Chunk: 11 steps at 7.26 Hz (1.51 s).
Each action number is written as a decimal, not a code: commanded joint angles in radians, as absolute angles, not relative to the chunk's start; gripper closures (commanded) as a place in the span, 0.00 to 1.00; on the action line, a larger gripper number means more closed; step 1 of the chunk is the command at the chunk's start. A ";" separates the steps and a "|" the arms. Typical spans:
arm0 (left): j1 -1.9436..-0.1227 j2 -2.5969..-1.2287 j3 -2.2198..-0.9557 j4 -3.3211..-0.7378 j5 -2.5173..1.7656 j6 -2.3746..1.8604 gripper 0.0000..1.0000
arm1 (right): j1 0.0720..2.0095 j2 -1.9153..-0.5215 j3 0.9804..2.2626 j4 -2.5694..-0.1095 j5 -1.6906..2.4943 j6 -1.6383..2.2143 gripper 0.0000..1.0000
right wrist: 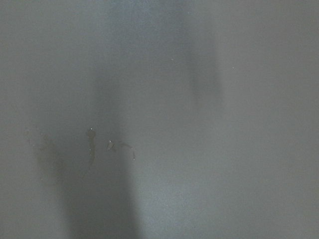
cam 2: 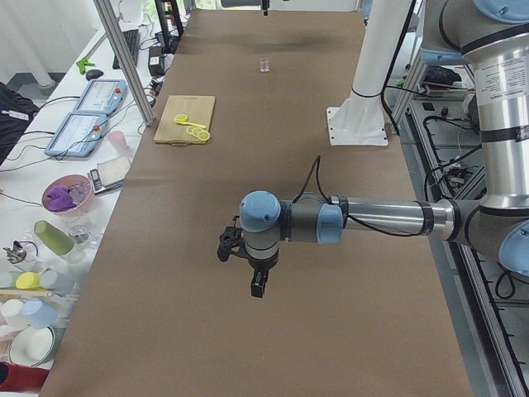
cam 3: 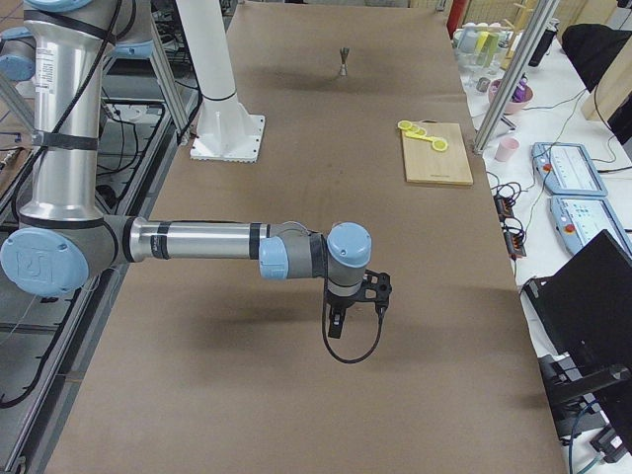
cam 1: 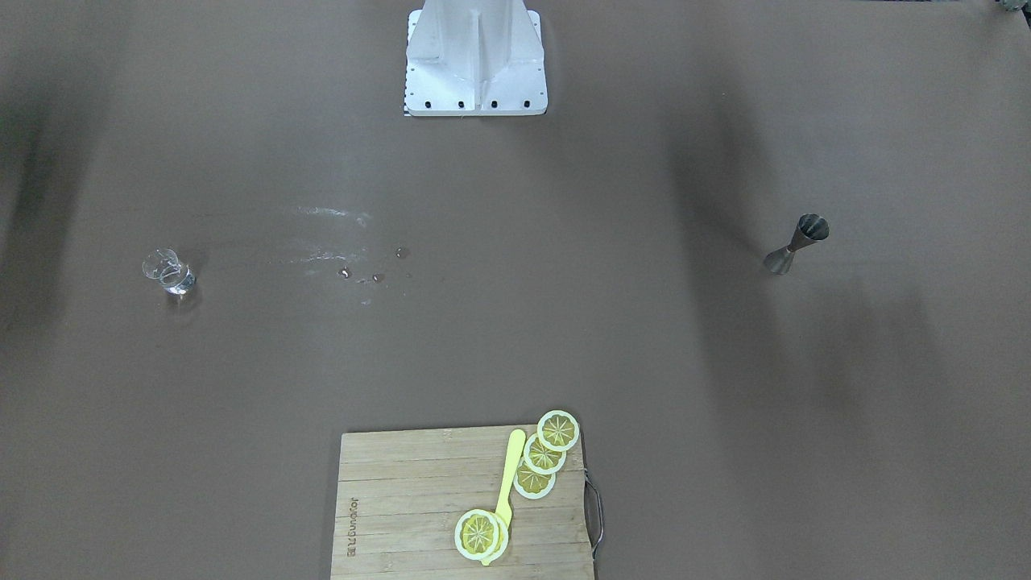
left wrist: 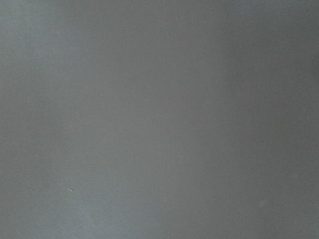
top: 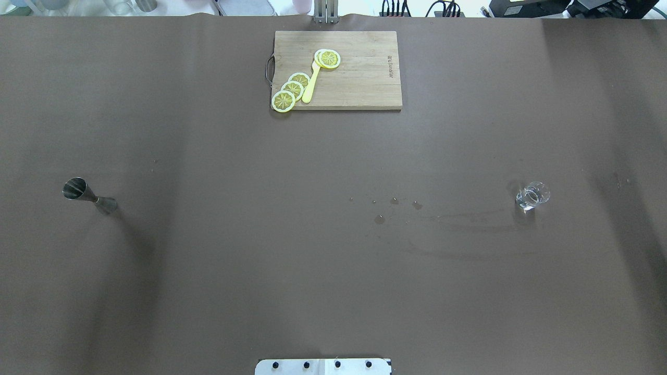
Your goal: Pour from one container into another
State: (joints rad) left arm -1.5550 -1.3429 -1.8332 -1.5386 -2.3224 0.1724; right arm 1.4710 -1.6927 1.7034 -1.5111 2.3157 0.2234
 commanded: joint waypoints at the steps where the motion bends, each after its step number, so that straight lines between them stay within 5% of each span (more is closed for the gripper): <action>1: -1.554 -1.344 -1.830 -1.537 -2.322 0.178 0.02 | 1.471 -1.690 1.703 -1.511 2.306 0.221 0.00; 11: -1.552 -1.356 -1.807 -1.540 -2.434 0.170 0.02 | 1.465 -1.681 1.639 -1.402 2.354 0.206 0.00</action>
